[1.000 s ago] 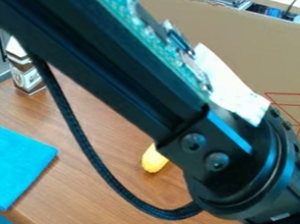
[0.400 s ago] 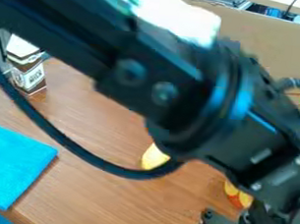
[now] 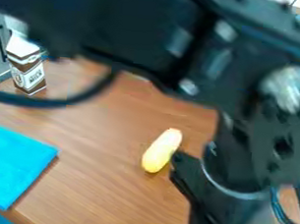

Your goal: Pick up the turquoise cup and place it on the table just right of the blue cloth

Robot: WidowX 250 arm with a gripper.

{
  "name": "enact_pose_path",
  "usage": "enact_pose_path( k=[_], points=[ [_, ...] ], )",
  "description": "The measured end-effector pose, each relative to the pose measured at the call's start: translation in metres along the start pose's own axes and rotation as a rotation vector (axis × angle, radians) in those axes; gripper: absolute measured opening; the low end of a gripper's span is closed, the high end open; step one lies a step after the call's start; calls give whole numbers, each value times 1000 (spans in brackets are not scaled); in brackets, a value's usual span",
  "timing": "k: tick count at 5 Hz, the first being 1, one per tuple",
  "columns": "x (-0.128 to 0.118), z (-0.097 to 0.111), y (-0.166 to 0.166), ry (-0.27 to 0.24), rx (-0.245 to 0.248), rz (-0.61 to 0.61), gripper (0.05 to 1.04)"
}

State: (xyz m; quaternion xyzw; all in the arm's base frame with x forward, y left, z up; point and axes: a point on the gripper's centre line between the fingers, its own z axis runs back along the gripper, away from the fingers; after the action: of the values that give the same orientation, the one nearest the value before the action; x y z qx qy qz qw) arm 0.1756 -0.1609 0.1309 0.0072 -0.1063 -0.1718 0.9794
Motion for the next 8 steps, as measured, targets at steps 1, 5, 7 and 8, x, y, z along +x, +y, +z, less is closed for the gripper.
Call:
enact_pose_path(
  k=[1,5,7,8],
  points=[
    [-19,15,26,25,24,75,95],
    [-98,13,128,92,143,479,95],
    [-92,-17,156,99,176,611,94],
    [-87,-36,171,98,155,645,95]
  ],
)
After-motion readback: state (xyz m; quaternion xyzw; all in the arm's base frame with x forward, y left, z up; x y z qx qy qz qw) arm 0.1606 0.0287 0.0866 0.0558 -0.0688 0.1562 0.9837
